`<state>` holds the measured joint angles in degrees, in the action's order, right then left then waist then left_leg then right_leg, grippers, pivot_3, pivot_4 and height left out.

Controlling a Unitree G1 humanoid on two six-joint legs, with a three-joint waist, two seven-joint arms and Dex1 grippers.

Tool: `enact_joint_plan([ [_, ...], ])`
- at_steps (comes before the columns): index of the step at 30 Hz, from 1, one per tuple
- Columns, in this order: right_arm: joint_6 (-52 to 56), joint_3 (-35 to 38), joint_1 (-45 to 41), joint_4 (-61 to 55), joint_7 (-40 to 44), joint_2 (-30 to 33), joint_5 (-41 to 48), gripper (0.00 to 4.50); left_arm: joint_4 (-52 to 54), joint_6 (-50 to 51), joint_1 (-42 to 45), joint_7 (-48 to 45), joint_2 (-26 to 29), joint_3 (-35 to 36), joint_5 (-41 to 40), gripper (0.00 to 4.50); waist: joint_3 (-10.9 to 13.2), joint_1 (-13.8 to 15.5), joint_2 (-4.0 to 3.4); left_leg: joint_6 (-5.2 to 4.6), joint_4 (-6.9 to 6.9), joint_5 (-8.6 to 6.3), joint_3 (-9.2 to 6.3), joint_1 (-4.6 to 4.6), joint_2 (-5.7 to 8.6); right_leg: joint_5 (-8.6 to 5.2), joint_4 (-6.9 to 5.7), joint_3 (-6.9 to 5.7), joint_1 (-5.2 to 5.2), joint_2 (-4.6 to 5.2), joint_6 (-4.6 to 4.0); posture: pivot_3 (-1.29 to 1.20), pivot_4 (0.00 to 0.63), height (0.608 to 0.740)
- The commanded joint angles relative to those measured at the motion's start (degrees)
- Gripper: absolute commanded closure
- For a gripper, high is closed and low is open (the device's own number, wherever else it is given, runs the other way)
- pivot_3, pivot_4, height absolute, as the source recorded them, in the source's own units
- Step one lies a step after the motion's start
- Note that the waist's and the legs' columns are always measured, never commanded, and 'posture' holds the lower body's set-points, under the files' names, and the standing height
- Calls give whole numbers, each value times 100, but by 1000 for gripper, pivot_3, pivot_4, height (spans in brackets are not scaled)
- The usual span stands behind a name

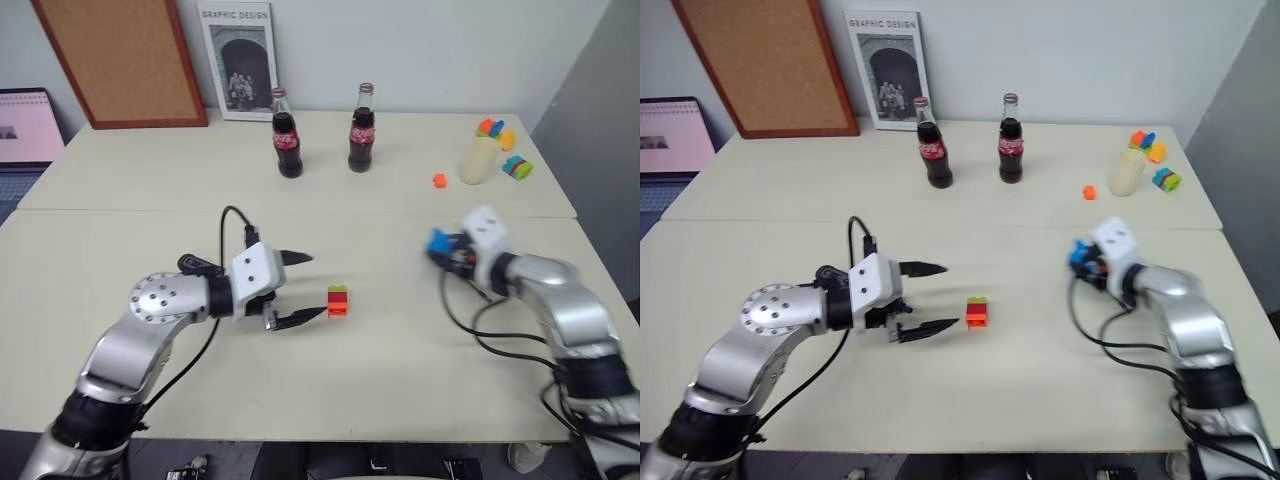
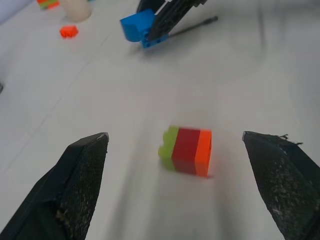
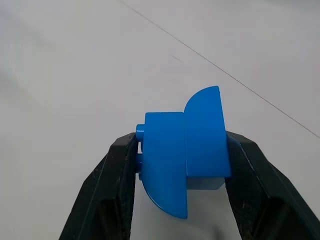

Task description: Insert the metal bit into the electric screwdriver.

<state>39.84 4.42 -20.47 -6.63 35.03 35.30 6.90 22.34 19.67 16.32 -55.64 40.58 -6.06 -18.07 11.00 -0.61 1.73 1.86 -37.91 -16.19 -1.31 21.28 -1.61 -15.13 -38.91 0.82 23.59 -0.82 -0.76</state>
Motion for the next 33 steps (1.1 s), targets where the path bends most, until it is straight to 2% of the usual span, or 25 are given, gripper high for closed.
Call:
enact_joint_plan([
  [1,-27,1108,476,79,-664,305,-162,2425,93,7,314,-8,-247,-252,-61,0,-1,10,-1,0,0,0,1,-2,1,0,-1,2,0,0,0,0,150,740],
  [4,-31,1560,634,424,-893,275,-45,2425,-15,-61,480,-86,-355,-408,12,0,0,-89,-1,0,2,0,6,-8,-1,0,-5,12,-3,-8,0,0,150,740],
  [7,-195,1603,682,736,-982,297,-82,2425,-105,-121,590,-141,-414,-526,65,0,-1,-143,-1,0,4,1,7,-20,1,1,-12,19,-10,-18,-1,0,150,740],
  [13,83,1995,494,978,-1323,-44,282,2425,-362,-298,792,-261,-514,-692,184,0,-4,-147,-7,0,2,1,20,-35,3,3,-15,20,-20,-34,-2,0,150,740],
  [14,170,2060,489,925,-1343,-74,357,1725,-371,-310,808,-272,-516,-706,202,0,-4,-143,-7,1,2,2,20,-36,2,4,-14,18,-20,-34,-2,0,150,740],
  [16,295,2151,497,787,-1424,-103,436,1421,-403,-331,838,-284,-531,-719,222,0,-4,-134,-7,1,2,2,22,-35,1,4,-11,19,-20,-34,-2,0,150,740],
  [22,496,2305,866,-196,-1467,156,473,81,-380,-249,806,-255,-395,-552,231,0,-4,-115,-11,1,4,1,23,-28,-5,-1,-4,22,-16,-17,5,0,150,740],
  [25,289,2228,1054,-924,-875,502,733,32,-386,-199,685,-269,-147,-309,209,0,-3,-119,-13,1,4,1,22,-27,-3,-4,-3,22,-16,-12,10,0,150,740],
  [29,-15,2018,1072,-1115,-269,1183,735,32,-383,-156,469,-305,263,42,165,0,-1,-145,-16,0,6,1,17,-35,-2,-4,-5,24,-16,-14,10,0,150,740],
  [33,-155,1562,914,-1546,556,1383,1288,32,-384,-158,253,-386,604,335,148,0,0,-143,-15,0,6,1,20,-36,-3,-4,-5,13,-17,-17,10,0,150,740],
])
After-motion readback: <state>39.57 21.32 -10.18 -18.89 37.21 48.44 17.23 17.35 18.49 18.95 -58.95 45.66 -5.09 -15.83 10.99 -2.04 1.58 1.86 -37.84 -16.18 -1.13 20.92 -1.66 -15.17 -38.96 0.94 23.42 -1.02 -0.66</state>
